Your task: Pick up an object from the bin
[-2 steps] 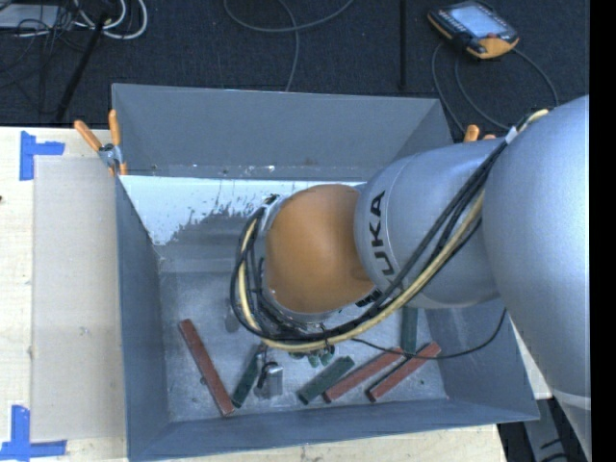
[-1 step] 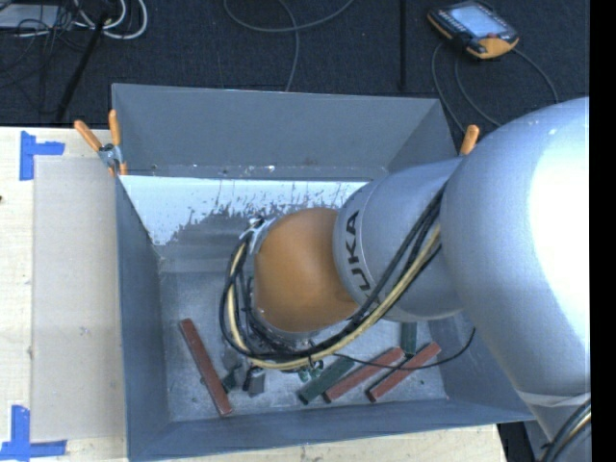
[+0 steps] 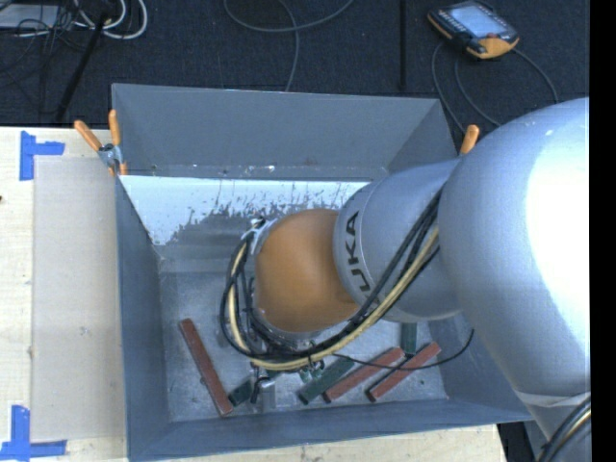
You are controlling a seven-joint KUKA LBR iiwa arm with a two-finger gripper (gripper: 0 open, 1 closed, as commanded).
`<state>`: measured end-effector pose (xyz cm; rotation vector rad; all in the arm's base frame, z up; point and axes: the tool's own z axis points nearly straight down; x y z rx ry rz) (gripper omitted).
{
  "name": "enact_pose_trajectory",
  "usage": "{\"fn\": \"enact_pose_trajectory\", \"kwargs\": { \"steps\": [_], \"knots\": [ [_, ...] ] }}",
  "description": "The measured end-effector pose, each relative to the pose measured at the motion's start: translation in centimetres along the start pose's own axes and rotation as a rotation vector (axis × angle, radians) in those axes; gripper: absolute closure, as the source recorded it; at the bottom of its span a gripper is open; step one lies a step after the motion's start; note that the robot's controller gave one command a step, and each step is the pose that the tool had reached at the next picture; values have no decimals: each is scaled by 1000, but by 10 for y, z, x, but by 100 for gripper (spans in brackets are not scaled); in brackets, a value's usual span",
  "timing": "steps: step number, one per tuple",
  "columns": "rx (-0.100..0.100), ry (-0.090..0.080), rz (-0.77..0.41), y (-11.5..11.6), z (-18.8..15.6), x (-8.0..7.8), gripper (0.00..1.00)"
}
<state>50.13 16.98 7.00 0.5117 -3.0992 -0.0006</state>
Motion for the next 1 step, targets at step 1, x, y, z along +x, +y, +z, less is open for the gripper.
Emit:
{"fn": "enact_pose_trajectory", "kwargs": {
  "steps": [1],
  "knots": [
    [0, 1, 2, 0, 0, 0, 100]
  ]
}}
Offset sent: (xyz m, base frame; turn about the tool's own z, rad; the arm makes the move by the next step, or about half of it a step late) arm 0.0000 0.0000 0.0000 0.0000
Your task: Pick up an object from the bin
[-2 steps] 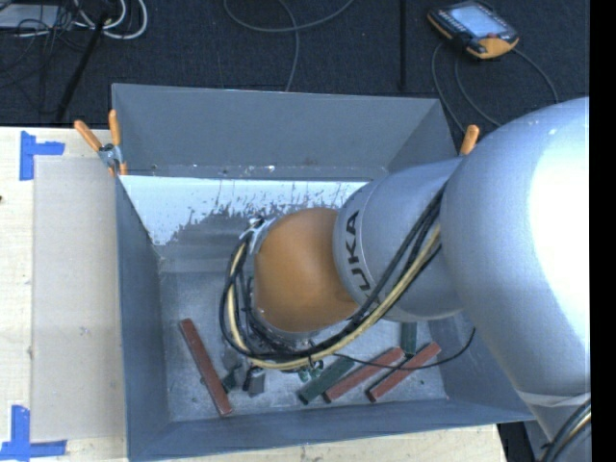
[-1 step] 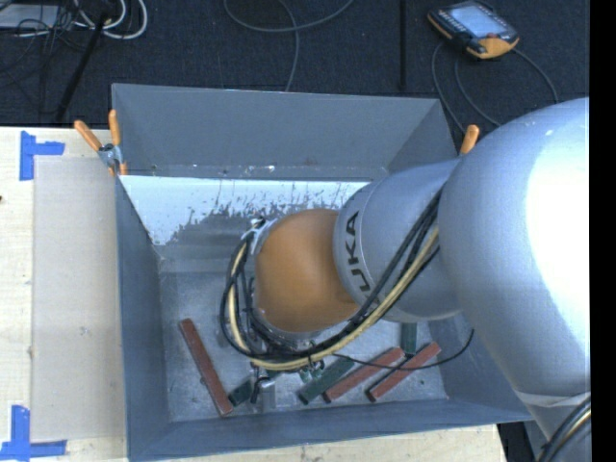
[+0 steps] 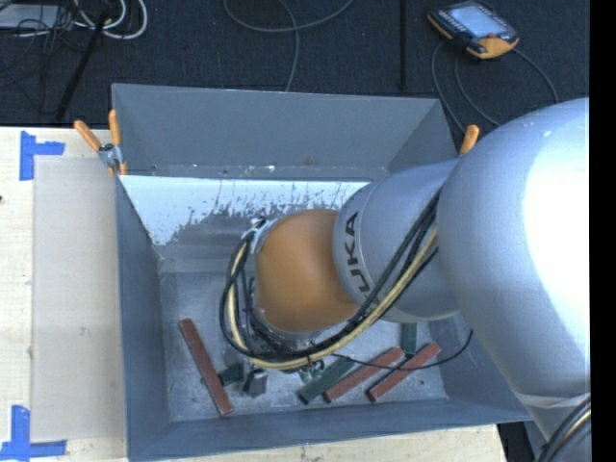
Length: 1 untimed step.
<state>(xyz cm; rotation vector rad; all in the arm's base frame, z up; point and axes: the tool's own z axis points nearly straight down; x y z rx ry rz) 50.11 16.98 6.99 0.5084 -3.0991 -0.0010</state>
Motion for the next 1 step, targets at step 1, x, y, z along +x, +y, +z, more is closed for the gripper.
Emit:
{"fn": "enact_pose_trajectory", "kwargs": {
  "steps": [1],
  "knots": [
    [0, 0, 1, 0, 0, 0, 100]
  ]
}}
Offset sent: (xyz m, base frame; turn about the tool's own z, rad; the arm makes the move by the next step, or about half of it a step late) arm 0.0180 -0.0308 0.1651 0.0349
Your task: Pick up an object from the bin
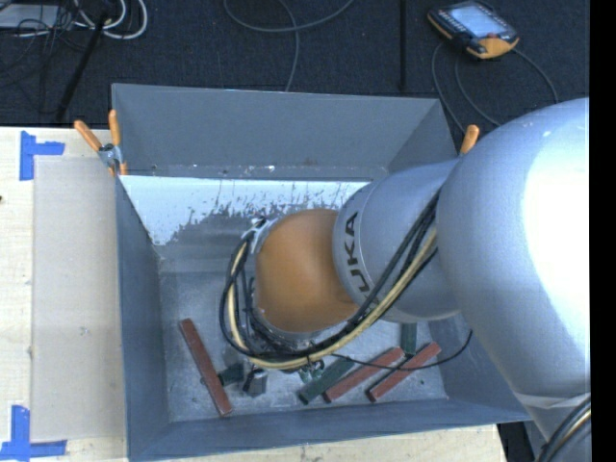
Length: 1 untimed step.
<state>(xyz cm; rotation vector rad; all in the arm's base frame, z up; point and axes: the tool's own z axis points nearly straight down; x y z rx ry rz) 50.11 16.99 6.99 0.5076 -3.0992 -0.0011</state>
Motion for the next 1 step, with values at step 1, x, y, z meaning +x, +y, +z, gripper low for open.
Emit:
{"fn": "enact_pose_trajectory", "kwargs": {
  "steps": [1],
  "knots": [
    [1, -7, 38, -35, -167, -9, 100]
  ]
}}
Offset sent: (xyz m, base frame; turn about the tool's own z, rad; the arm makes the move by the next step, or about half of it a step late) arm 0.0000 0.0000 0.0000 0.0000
